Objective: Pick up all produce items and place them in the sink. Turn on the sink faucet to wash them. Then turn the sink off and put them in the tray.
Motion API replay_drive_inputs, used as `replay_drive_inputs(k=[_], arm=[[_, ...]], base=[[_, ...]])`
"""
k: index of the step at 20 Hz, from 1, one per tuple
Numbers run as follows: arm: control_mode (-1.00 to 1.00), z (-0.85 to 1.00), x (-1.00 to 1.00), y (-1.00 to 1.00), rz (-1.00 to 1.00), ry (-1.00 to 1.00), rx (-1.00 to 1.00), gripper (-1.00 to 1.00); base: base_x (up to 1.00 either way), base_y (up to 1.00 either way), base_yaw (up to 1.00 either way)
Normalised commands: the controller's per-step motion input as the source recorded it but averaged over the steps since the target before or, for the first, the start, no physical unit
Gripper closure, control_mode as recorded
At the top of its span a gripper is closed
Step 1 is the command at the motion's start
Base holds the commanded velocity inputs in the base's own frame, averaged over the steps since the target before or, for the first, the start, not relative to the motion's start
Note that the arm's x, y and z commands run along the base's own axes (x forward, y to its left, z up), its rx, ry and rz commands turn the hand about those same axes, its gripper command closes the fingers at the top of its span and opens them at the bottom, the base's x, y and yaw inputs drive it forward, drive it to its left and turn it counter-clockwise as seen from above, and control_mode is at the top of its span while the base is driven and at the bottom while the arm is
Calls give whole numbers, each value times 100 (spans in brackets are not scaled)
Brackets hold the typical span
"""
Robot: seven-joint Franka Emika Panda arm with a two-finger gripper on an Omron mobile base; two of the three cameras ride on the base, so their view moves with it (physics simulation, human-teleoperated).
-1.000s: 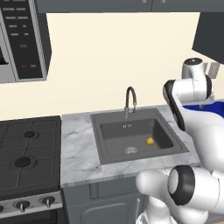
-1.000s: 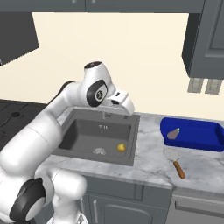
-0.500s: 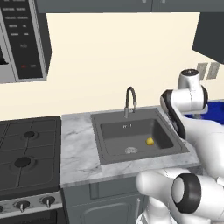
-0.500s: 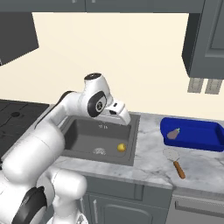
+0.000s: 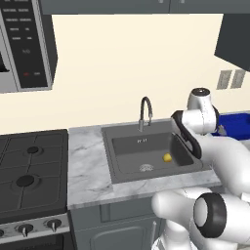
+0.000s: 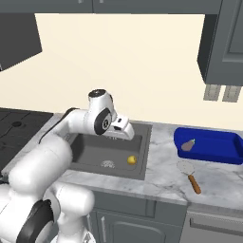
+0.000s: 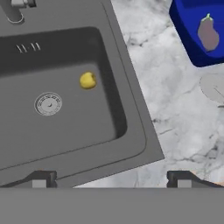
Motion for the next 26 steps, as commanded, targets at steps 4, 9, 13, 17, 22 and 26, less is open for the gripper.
replay_drive_inputs(k=[4, 9, 13, 17, 22, 26], arm=[[-100, -28, 63, 21, 5, 0, 3, -100], [-100, -39, 50, 7, 3, 3, 1, -100], [-100, -48, 33, 0, 1, 6, 0, -100], [-100, -46, 34, 0, 0, 5, 0, -100], [-100, -37, 28, 2, 0, 4, 0, -100], [-100, -30, 19, 1, 0, 3, 0, -100]], base=[[0, 0, 0], [0, 0, 0], [0, 0, 0], [0, 0, 0], [0, 0, 0], [0, 0, 0]])
